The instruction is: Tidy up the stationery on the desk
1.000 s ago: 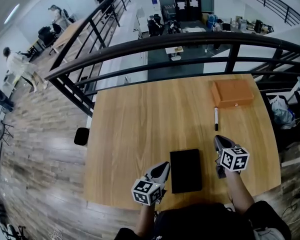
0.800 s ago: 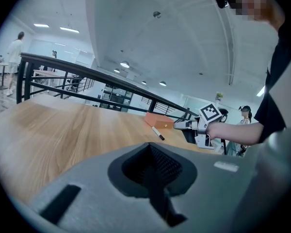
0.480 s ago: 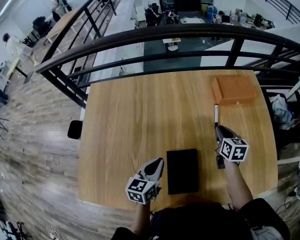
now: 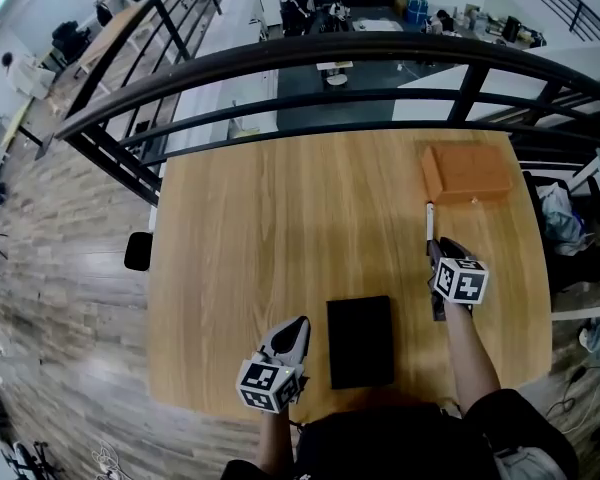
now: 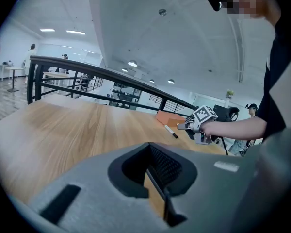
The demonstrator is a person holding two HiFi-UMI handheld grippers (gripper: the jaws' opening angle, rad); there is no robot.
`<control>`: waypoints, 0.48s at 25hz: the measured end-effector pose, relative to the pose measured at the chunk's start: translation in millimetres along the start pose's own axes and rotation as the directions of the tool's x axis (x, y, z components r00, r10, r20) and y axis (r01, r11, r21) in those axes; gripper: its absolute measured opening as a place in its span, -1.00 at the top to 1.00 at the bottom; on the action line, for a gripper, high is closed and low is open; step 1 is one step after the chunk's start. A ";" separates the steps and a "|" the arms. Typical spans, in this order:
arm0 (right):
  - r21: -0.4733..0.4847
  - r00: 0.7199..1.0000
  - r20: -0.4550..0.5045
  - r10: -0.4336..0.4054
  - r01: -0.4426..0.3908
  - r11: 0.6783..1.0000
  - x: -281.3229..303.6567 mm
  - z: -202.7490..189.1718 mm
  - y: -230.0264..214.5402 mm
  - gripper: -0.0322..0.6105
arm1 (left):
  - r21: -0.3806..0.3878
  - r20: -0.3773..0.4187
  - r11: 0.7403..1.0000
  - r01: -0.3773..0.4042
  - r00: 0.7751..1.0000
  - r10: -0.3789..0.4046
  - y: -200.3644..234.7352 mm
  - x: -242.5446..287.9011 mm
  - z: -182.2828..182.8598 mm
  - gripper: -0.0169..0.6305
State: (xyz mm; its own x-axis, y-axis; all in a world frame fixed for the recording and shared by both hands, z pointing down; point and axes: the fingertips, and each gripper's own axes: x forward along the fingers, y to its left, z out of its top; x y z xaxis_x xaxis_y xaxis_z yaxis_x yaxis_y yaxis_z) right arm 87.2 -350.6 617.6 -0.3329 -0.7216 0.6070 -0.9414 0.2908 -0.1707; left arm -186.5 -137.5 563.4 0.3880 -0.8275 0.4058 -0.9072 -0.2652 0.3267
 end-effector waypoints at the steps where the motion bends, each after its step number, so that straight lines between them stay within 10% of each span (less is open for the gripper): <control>1: -0.006 1.000 -0.009 -0.006 0.006 1.000 4.3 -0.9 -1.1 0.60 | 0.000 0.000 1.000 0.000 1.000 0.000 0.6 1.3 0.3 0.95; 12: -0.124 0.991 -0.106 -0.084 0.071 0.990 35.1 -20.4 -10.9 0.49 | -0.019 -0.001 1.000 -0.017 1.000 0.017 11.3 -0.6 -2.0 0.95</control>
State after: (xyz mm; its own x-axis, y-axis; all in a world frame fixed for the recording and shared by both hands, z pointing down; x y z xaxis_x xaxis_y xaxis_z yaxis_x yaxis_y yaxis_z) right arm 86.9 -366.2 656.6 -0.2451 -0.6729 0.6979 -0.9487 0.3149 -0.0295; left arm -196.6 -139.0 568.5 0.3727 -0.8316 0.4118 -0.9104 -0.2418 0.3358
